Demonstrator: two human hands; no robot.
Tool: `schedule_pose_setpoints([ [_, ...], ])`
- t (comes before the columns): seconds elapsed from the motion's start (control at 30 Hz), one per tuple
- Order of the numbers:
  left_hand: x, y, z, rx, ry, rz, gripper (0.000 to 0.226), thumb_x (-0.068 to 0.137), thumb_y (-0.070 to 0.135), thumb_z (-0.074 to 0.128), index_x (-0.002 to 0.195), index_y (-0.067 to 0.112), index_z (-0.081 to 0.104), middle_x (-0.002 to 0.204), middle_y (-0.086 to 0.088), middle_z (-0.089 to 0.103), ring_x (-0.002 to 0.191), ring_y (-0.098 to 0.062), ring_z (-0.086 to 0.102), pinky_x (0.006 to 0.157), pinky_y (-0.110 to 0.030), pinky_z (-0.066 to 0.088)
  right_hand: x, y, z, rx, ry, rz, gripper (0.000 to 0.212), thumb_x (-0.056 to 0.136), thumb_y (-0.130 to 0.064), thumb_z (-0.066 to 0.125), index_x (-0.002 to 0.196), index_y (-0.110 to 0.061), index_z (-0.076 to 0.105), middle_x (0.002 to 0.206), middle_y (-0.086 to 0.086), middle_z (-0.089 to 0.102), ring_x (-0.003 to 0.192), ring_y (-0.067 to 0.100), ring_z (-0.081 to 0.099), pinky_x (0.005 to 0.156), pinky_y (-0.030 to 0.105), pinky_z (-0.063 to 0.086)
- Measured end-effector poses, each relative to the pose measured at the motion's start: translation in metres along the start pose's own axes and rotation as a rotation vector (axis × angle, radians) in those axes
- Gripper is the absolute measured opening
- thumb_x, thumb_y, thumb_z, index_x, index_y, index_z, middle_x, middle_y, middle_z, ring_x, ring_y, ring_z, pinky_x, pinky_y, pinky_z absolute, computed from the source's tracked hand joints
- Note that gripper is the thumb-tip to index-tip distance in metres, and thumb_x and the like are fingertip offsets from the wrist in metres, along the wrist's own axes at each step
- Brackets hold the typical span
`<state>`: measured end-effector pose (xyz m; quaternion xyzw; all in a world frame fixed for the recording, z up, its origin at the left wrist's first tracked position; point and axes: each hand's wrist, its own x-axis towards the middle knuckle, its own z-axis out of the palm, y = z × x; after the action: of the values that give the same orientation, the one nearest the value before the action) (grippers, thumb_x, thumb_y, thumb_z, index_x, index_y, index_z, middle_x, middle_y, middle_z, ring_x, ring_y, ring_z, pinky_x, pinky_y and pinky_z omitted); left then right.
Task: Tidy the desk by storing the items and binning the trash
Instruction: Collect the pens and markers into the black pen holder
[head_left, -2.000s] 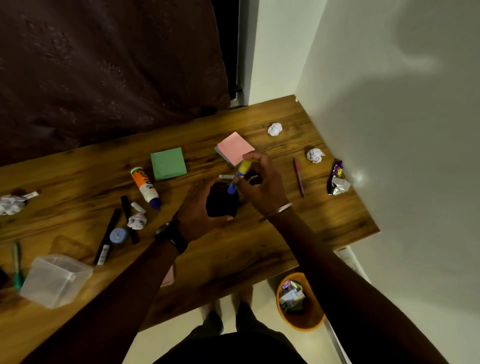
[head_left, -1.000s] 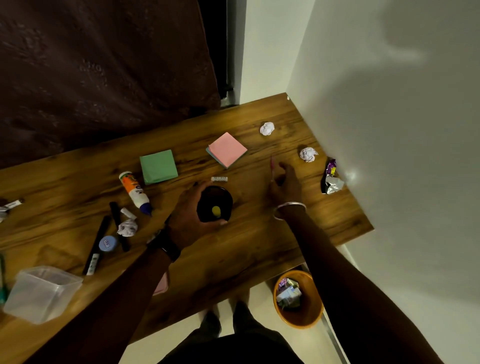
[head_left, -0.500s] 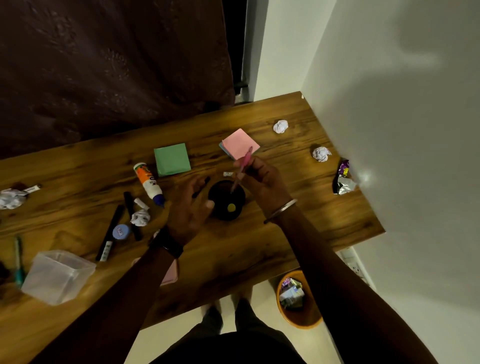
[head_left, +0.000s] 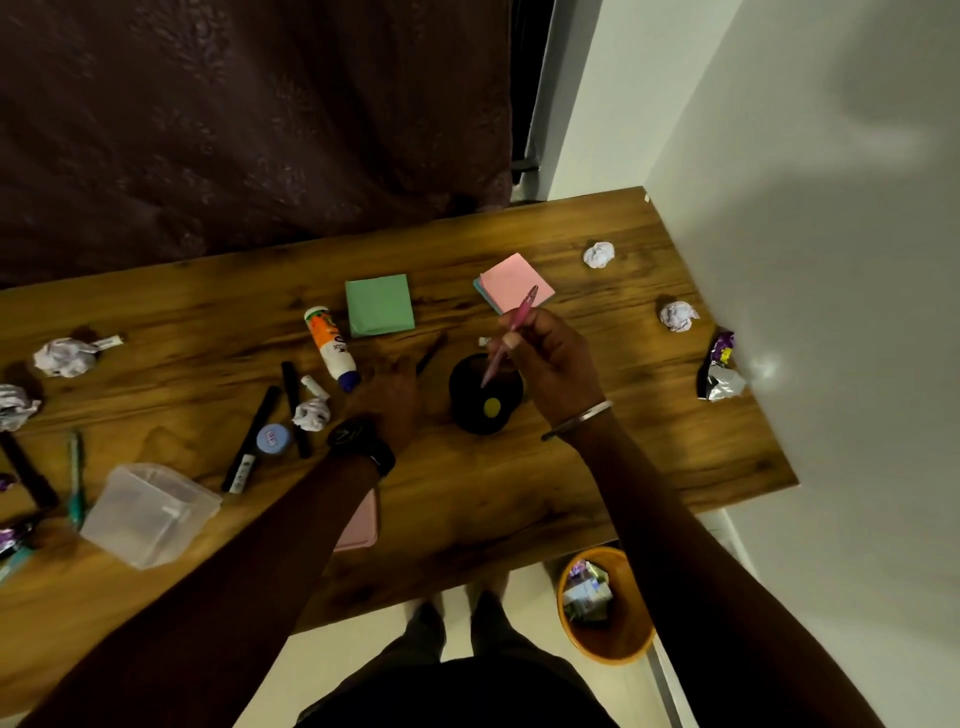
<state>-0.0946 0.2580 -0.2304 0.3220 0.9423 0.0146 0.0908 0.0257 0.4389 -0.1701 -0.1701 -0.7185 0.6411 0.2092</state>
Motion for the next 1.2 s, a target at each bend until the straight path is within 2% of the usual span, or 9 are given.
schedule_pose_setpoints([
  [0.13, 0.0, -0.009, -0.019, -0.315, 0.176, -0.037, 0.053, 0.096, 0.032, 0.038, 0.141, 0.009, 0.054, 0.116, -0.025, 0.067, 0.102, -0.045, 0.065, 0.085, -0.049, 0.054, 0.003, 0.003, -0.001, -0.048, 0.003, -0.001, 0.019, 0.097, -0.008, 0.061, 0.116, -0.001, 0.061, 0.105, 0.019, 0.072, 0.1, 0.036, 0.072, 0.08, 0.057, 0.06],
  [0.27, -0.012, -0.024, -0.056, -0.654, 0.331, 0.102, 0.036, 0.102, 0.041, 0.053, 0.134, 0.024, 0.056, 0.108, -0.011, 0.074, 0.093, -0.025, 0.072, 0.077, -0.04, 0.058, 0.004, 0.002, -0.002, -0.249, 0.077, -0.03, 0.02, 0.092, -0.017, 0.07, 0.109, -0.017, 0.061, 0.102, -0.003, 0.072, 0.094, 0.011, 0.07, 0.077, 0.036, 0.06],
  [0.4, -0.021, -0.019, -0.09, -0.532, 0.262, 0.181, 0.043, 0.099, 0.061, 0.041, 0.112, 0.028, 0.066, 0.089, 0.004, 0.072, 0.08, -0.018, 0.068, 0.063, -0.033, 0.052, 0.003, 0.009, 0.001, -0.276, 0.08, -0.019, 0.026, 0.091, -0.019, 0.072, 0.115, -0.014, 0.062, 0.099, -0.001, 0.074, 0.092, 0.013, 0.071, 0.077, 0.038, 0.06],
  [0.5, -0.028, -0.007, -0.097, -0.435, 0.189, 0.223, 0.037, 0.1, 0.053, 0.044, 0.116, 0.027, 0.067, 0.101, 0.001, 0.072, 0.09, -0.021, 0.067, 0.068, -0.031, 0.051, 0.003, 0.012, 0.001, -0.275, 0.073, -0.014, 0.027, 0.091, -0.016, 0.07, 0.117, -0.012, 0.062, 0.103, 0.001, 0.074, 0.097, 0.014, 0.071, 0.079, 0.042, 0.06],
  [0.6, -0.028, 0.003, -0.099, -0.587, 0.134, 0.207, 0.015, 0.093, 0.034, 0.068, 0.101, 0.022, 0.063, 0.091, 0.005, 0.068, 0.082, -0.011, 0.063, 0.066, -0.031, 0.051, 0.002, 0.01, 0.001, -0.302, 0.068, -0.031, 0.026, 0.092, -0.015, 0.068, 0.117, -0.011, 0.063, 0.103, 0.0, 0.073, 0.096, 0.011, 0.07, 0.077, 0.036, 0.061],
  [0.73, -0.026, 0.012, -0.099, -0.794, 0.112, 0.237, 0.008, 0.09, 0.021, 0.075, 0.094, 0.016, 0.07, 0.086, 0.006, 0.07, 0.079, -0.008, 0.067, 0.068, -0.026, 0.053, 0.002, 0.01, 0.002, -0.379, 0.052, -0.058, 0.024, 0.091, -0.019, 0.07, 0.114, -0.014, 0.065, 0.101, -0.003, 0.071, 0.092, 0.006, 0.068, 0.071, 0.023, 0.056],
  [0.9, -0.021, 0.031, -0.086, -0.785, 0.076, 0.223, 0.016, 0.089, 0.023, 0.076, 0.102, 0.015, 0.07, 0.078, 0.006, 0.065, 0.067, -0.004, 0.058, 0.059, -0.017, 0.04, -0.002, 0.014, 0.004, -0.389, 0.02, -0.067, 0.017, 0.09, -0.016, 0.07, 0.107, -0.015, 0.068, 0.104, -0.006, 0.072, 0.091, 0.004, 0.067, 0.063, 0.017, 0.046],
  [1.07, -0.028, 0.02, -0.071, -0.87, 0.077, 0.115, 0.046, 0.083, 0.037, 0.082, 0.122, 0.019, 0.066, 0.063, 0.002, 0.064, 0.058, -0.012, 0.061, 0.053, -0.028, 0.042, -0.007, 0.003, 0.011, -0.355, 0.124, -0.083, 0.021, 0.091, -0.016, 0.067, 0.112, -0.021, 0.068, 0.108, -0.011, 0.07, 0.102, 0.001, 0.064, 0.079, 0.026, 0.054],
  [1.2, -0.04, -0.017, -0.065, -0.869, 0.205, -0.009, 0.023, 0.091, 0.037, 0.074, 0.107, 0.02, 0.071, 0.074, 0.0, 0.07, 0.067, -0.013, 0.066, 0.061, -0.03, 0.051, 0.0, -0.016, 0.035, -0.479, 0.171, -0.325, 0.025, 0.087, -0.011, 0.069, 0.112, -0.012, 0.069, 0.111, -0.001, 0.067, 0.107, 0.017, 0.062, 0.088, 0.031, 0.051],
])
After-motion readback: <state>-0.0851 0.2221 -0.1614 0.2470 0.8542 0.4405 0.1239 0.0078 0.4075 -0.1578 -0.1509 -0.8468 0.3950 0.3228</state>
